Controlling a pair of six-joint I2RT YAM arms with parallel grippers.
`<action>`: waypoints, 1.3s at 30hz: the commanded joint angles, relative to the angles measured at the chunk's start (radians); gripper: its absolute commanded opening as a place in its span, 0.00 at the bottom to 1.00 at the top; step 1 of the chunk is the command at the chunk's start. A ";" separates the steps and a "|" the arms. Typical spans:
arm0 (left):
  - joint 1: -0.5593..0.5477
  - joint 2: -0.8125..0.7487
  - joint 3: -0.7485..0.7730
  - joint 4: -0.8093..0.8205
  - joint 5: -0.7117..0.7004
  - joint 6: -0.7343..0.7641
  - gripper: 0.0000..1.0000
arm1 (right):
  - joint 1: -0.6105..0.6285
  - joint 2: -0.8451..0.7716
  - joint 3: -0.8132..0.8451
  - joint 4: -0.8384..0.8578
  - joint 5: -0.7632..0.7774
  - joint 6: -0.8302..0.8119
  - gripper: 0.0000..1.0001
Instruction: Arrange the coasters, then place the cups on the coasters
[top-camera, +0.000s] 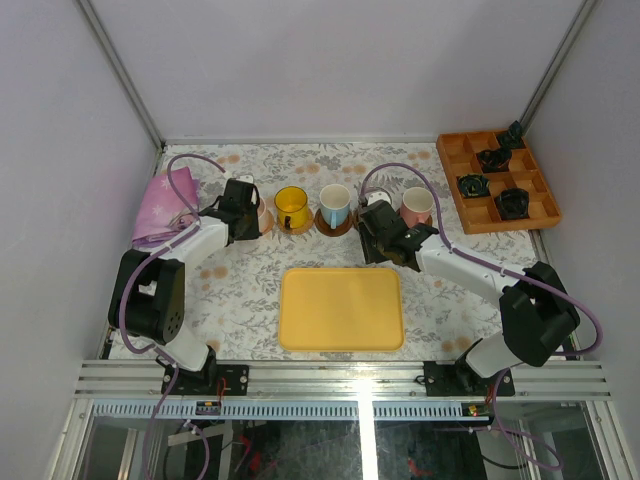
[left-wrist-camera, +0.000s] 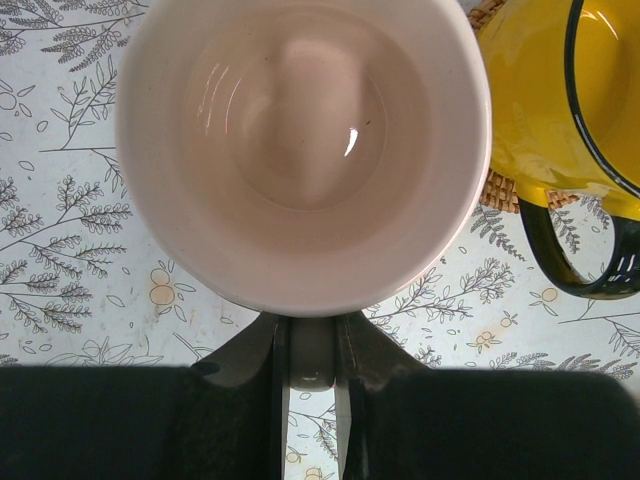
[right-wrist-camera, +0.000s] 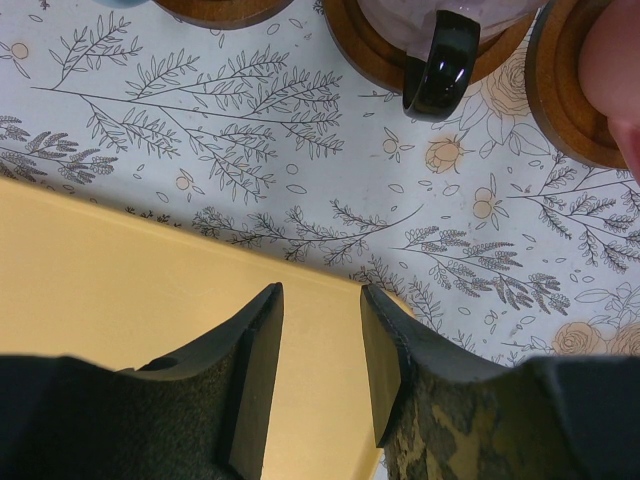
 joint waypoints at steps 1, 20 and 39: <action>0.008 -0.001 0.010 0.114 -0.018 -0.004 0.00 | -0.006 -0.001 0.040 0.007 0.002 0.005 0.44; 0.008 -0.006 0.032 0.128 -0.033 -0.001 0.00 | -0.006 -0.002 0.035 0.011 0.000 0.004 0.44; 0.008 0.003 0.034 0.154 -0.029 -0.016 0.00 | -0.006 0.001 0.030 0.017 -0.003 0.002 0.44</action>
